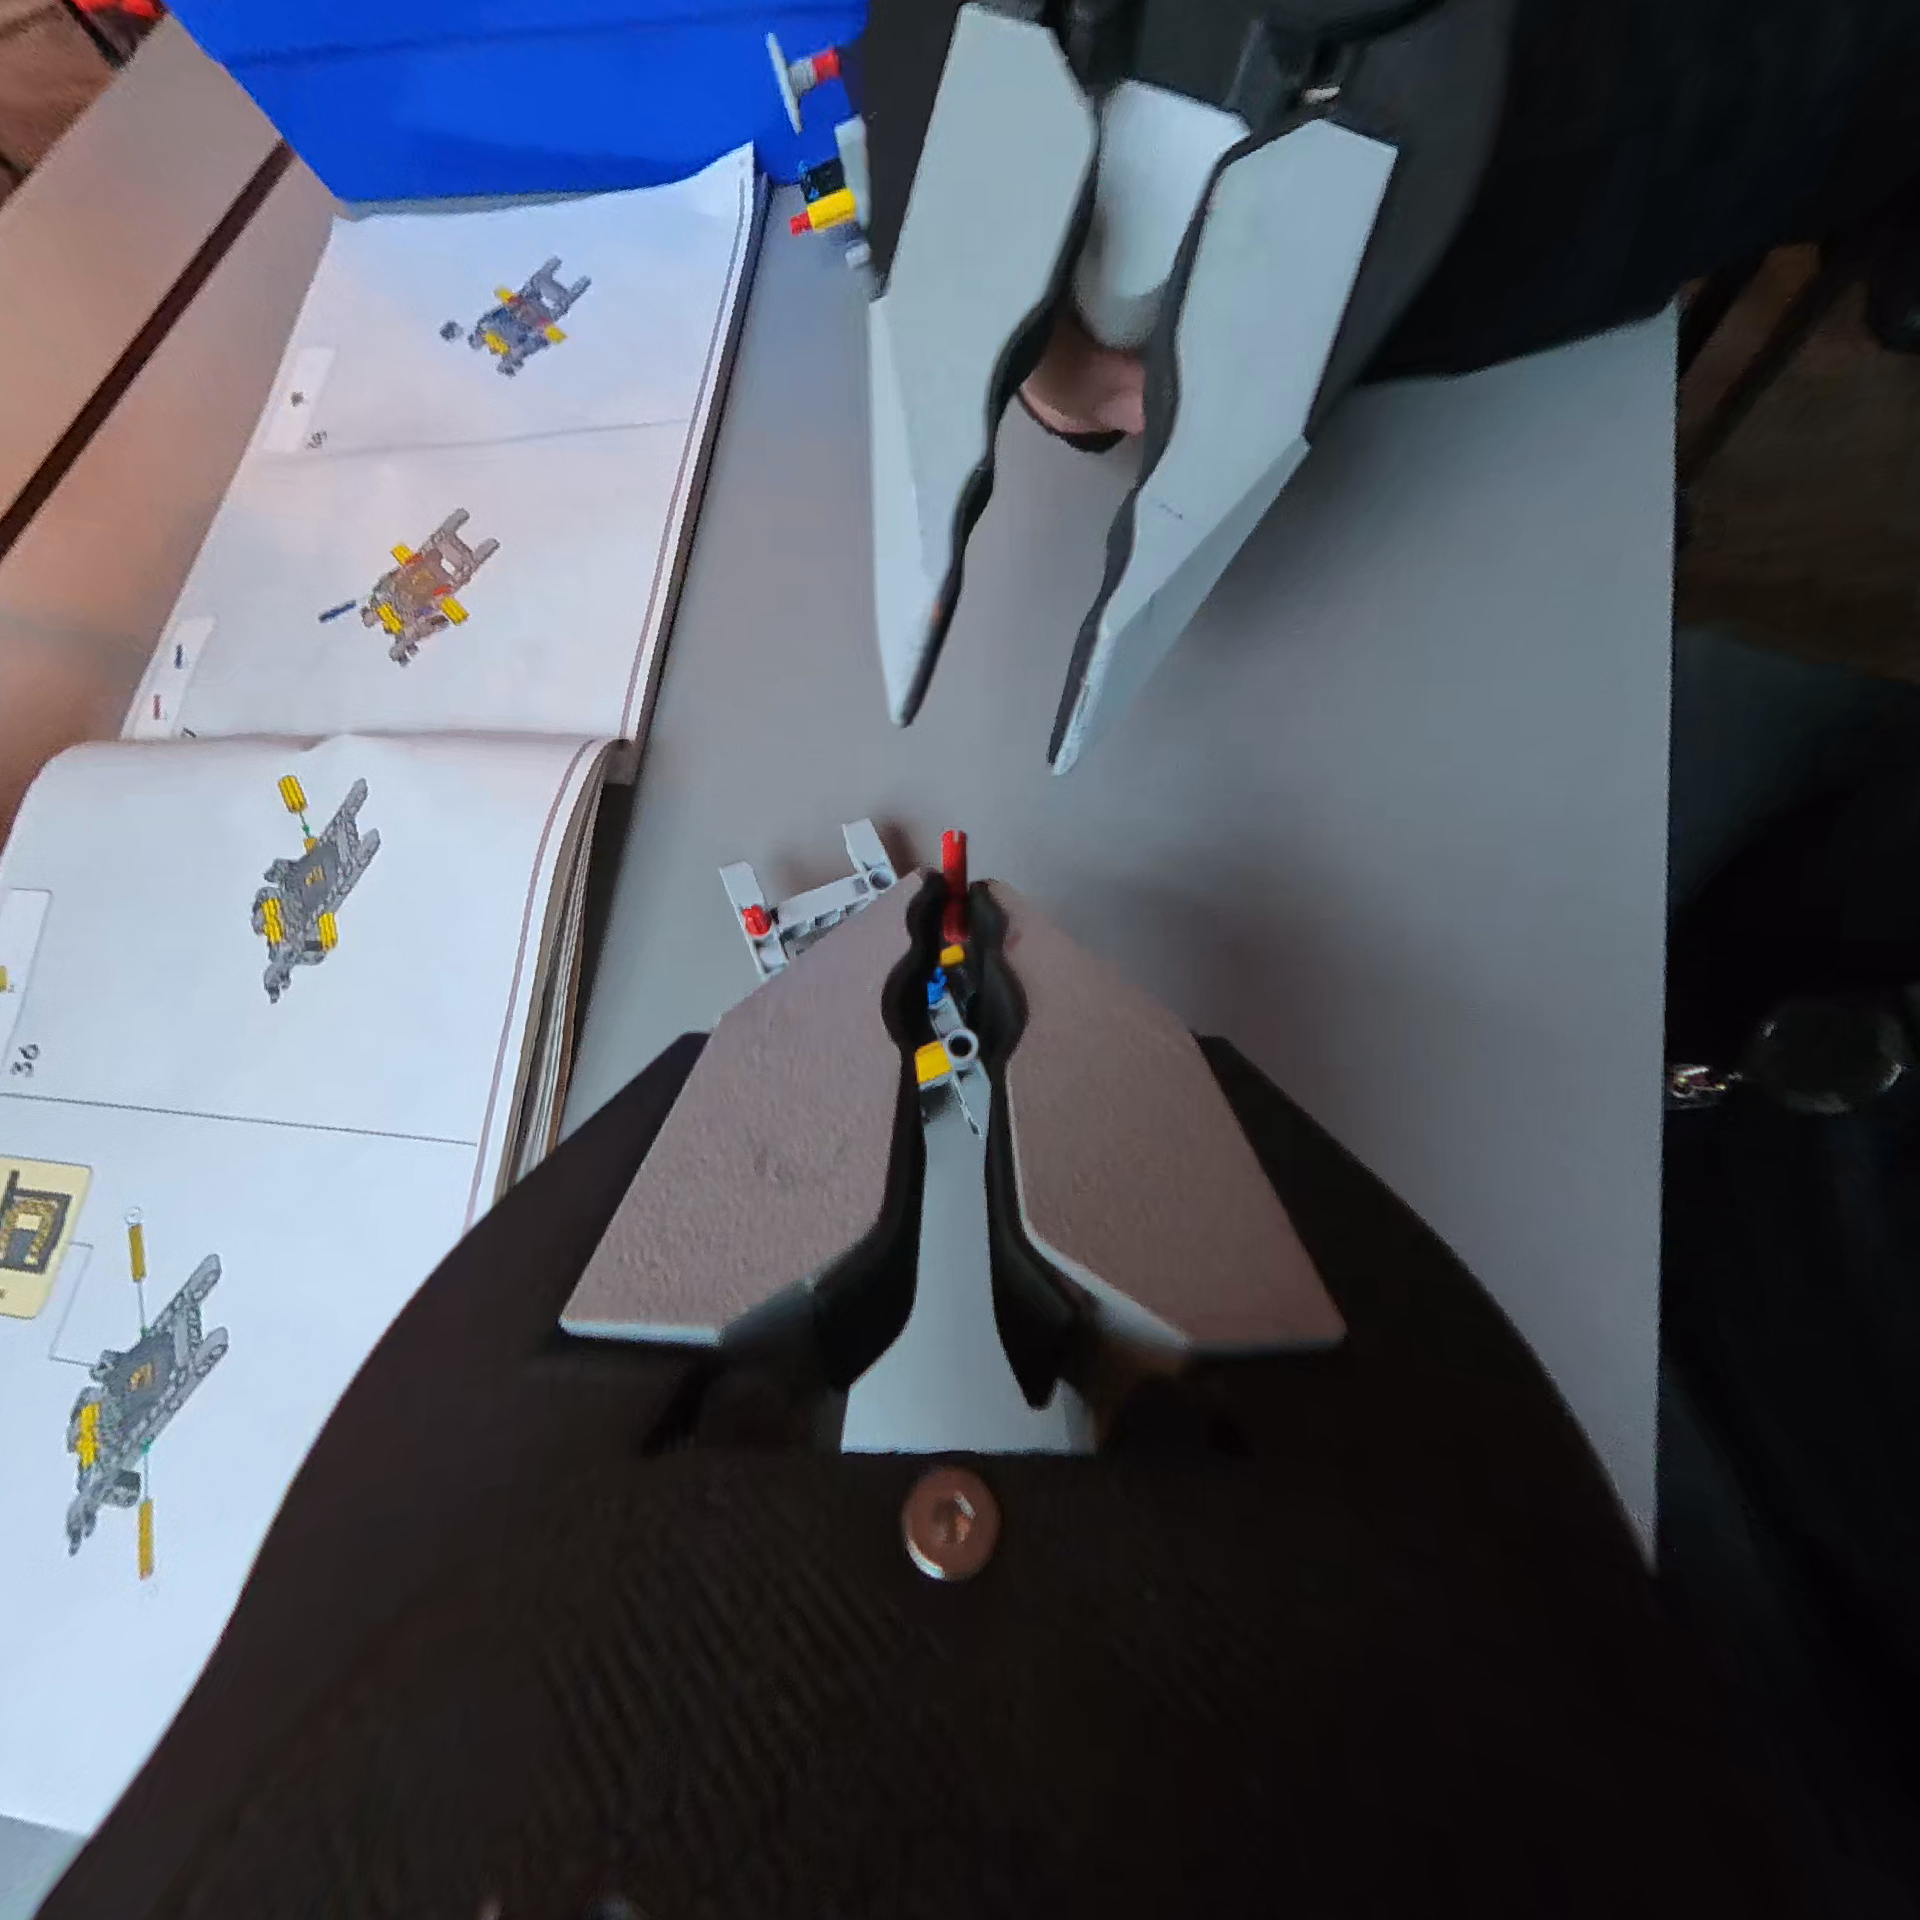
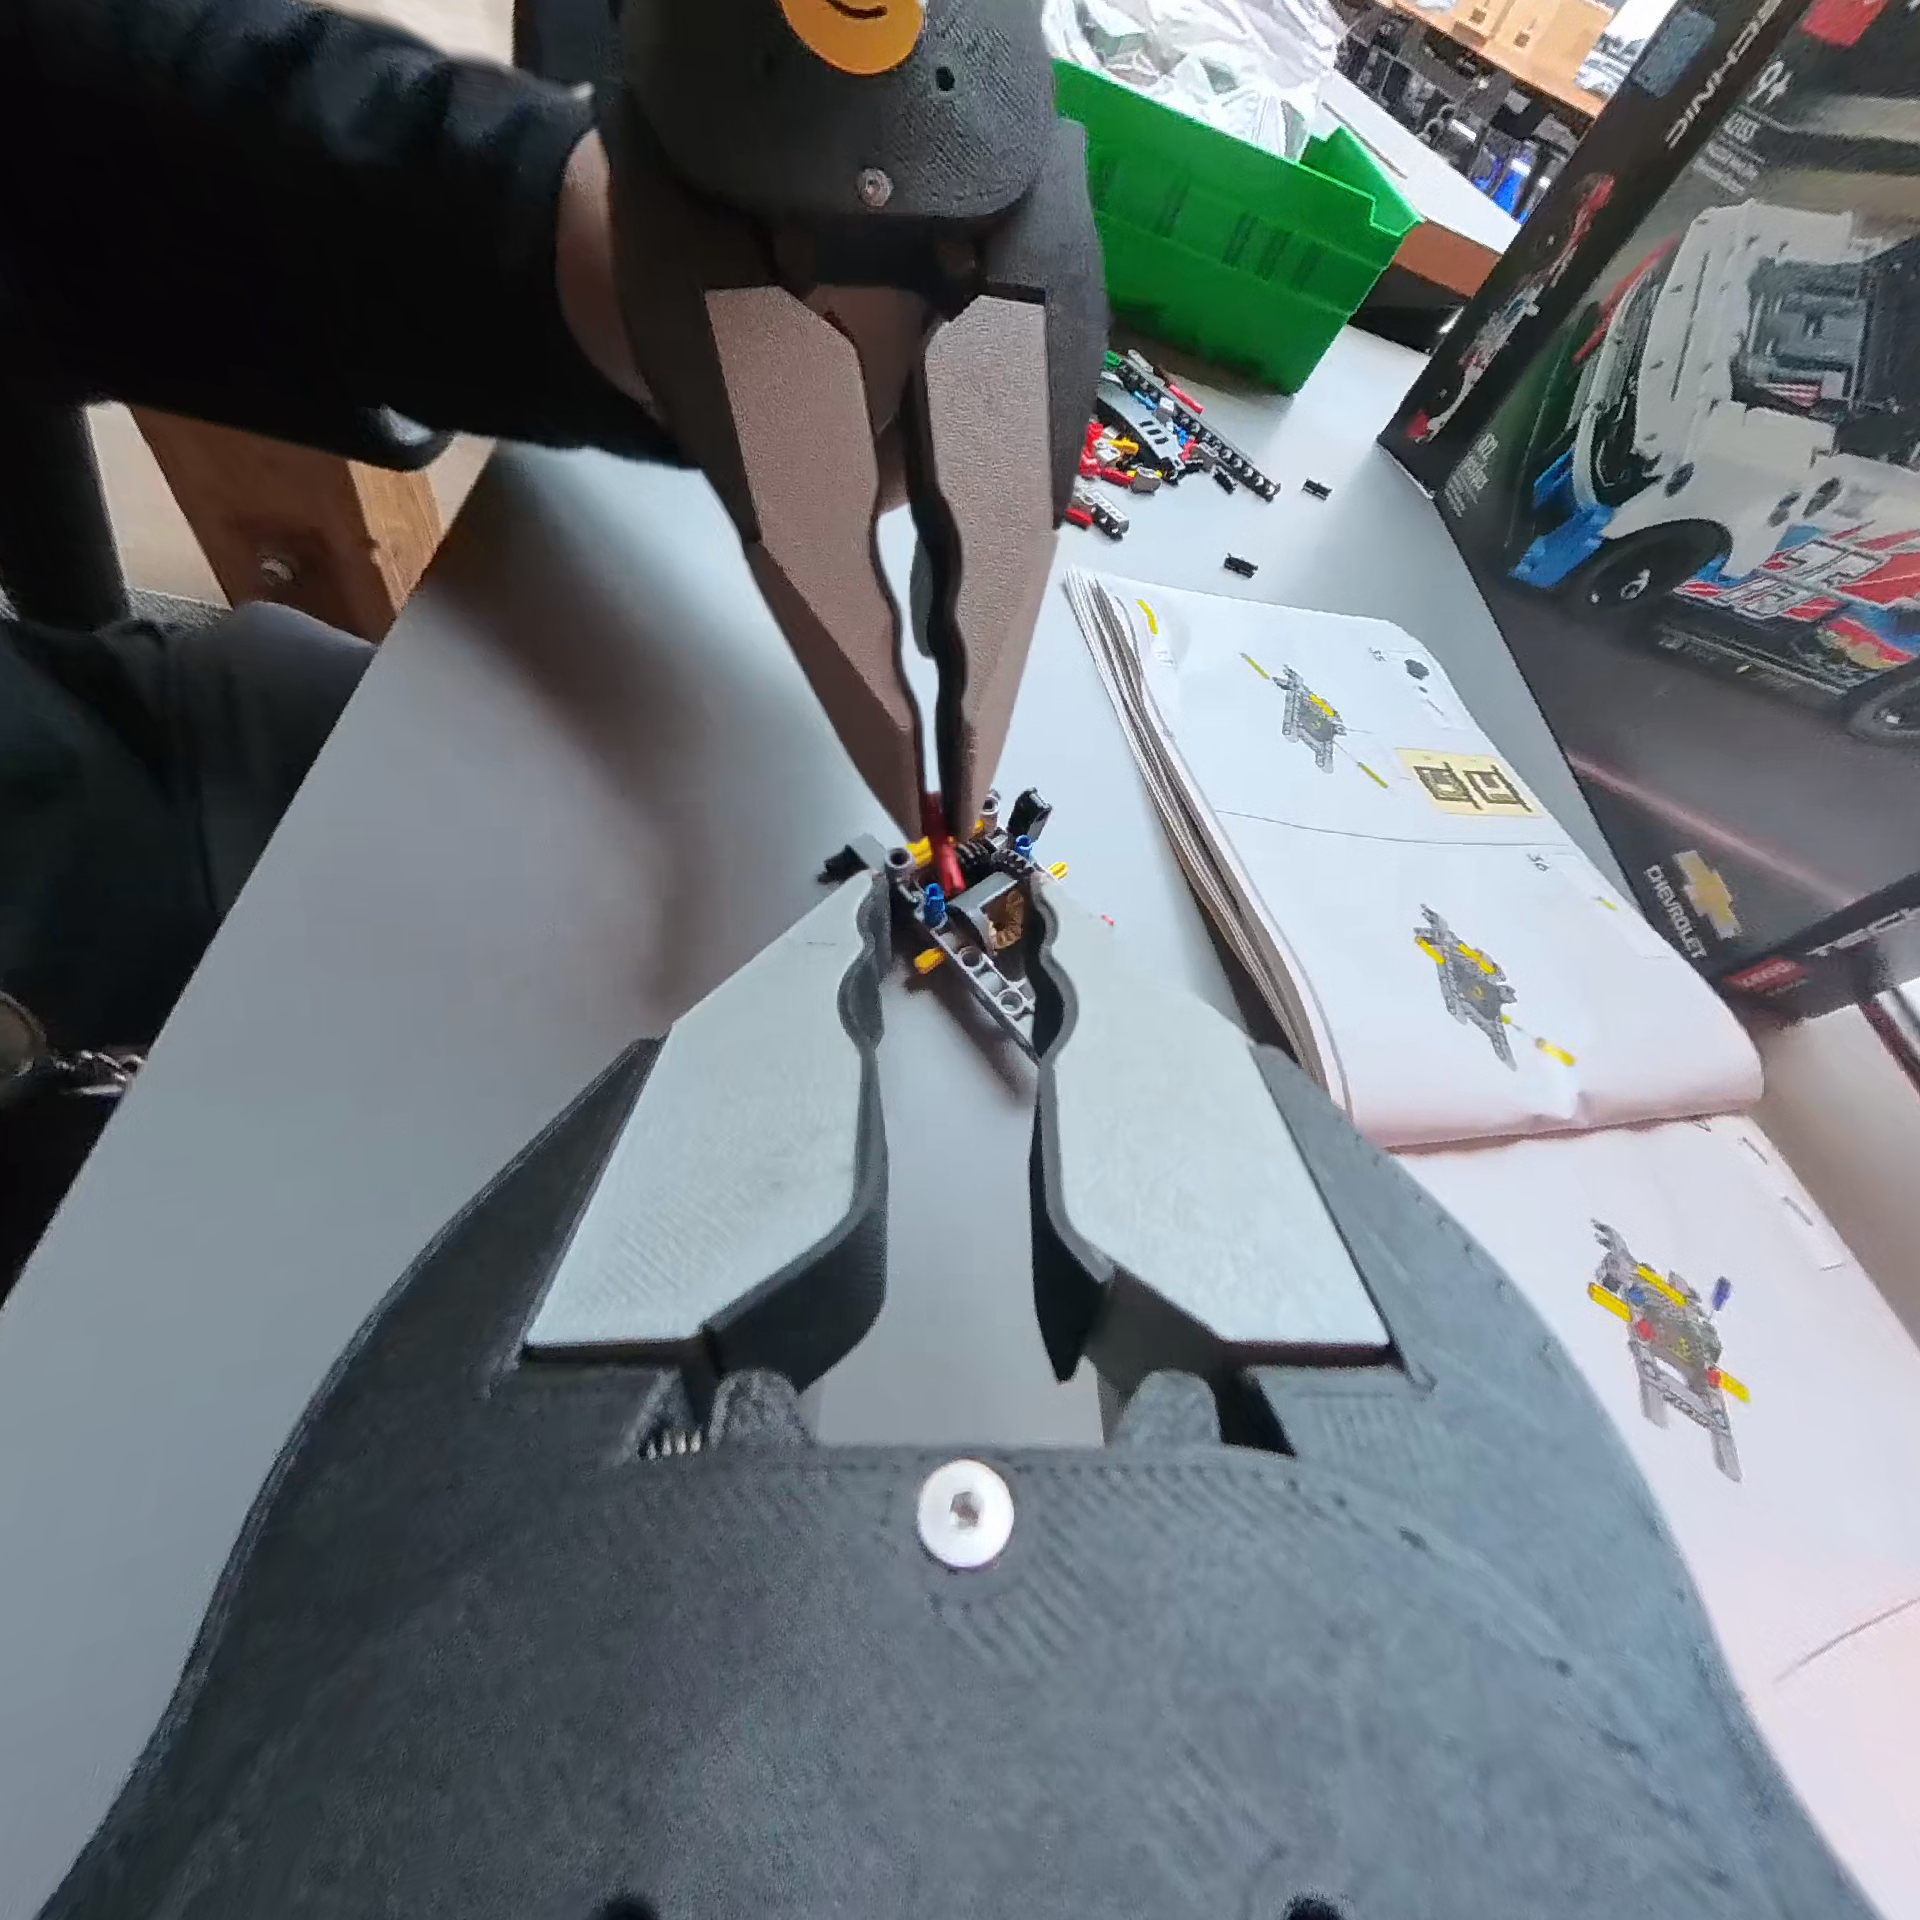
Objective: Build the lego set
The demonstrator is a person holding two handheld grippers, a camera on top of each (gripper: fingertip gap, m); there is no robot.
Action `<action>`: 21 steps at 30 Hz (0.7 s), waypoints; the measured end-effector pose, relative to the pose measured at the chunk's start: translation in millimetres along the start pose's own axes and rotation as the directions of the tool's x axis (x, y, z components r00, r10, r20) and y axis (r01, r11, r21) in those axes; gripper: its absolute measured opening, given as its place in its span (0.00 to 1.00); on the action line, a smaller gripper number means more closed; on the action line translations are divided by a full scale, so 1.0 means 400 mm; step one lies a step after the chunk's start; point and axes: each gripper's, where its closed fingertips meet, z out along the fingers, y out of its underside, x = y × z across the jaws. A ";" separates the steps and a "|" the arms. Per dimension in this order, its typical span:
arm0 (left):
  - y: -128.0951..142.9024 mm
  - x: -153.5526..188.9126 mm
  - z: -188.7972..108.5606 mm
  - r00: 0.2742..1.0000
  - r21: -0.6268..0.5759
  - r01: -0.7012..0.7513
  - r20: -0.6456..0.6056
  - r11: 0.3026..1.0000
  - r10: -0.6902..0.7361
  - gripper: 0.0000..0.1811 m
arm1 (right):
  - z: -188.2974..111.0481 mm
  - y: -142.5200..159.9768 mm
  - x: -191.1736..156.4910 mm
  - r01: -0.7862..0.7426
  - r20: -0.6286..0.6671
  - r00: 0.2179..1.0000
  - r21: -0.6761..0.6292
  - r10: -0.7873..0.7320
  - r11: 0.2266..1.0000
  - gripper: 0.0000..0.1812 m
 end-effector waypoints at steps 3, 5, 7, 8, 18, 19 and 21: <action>-0.007 0.004 0.000 0.997 0.005 0.062 -0.035 0.998 -0.062 0.01 | 0.014 0.011 -0.013 0.146 -0.050 0.987 -0.078 -0.150 0.986 0.10; -0.005 0.012 0.003 0.991 -0.015 0.111 -0.070 0.994 -0.112 0.01 | 0.028 0.008 -0.029 0.207 -0.062 0.975 -0.108 -0.214 0.972 0.09; -0.002 0.020 0.007 0.984 -0.038 0.148 -0.094 0.988 -0.151 0.01 | 0.040 0.015 -0.028 0.246 -0.088 0.961 -0.155 -0.261 0.957 0.08; -0.002 0.026 0.009 0.979 -0.050 0.167 -0.109 0.985 -0.172 0.01 | 0.044 0.019 -0.023 0.263 -0.106 0.953 -0.178 -0.285 0.948 0.06; -0.043 0.008 -0.016 0.952 0.030 0.290 -0.111 0.957 -0.285 0.05 | 0.029 -0.001 -0.003 0.216 -0.168 0.957 -0.138 -0.238 0.967 0.01; -0.044 0.003 -0.025 0.954 0.044 0.287 -0.102 0.957 -0.281 0.10 | 0.024 -0.005 0.000 0.150 -0.148 0.975 -0.097 -0.163 0.984 0.01; -0.040 -0.005 -0.036 0.960 0.071 0.273 -0.085 0.959 -0.267 0.12 | 0.013 -0.025 0.001 -0.015 -0.058 0.998 0.019 0.016 1.000 0.01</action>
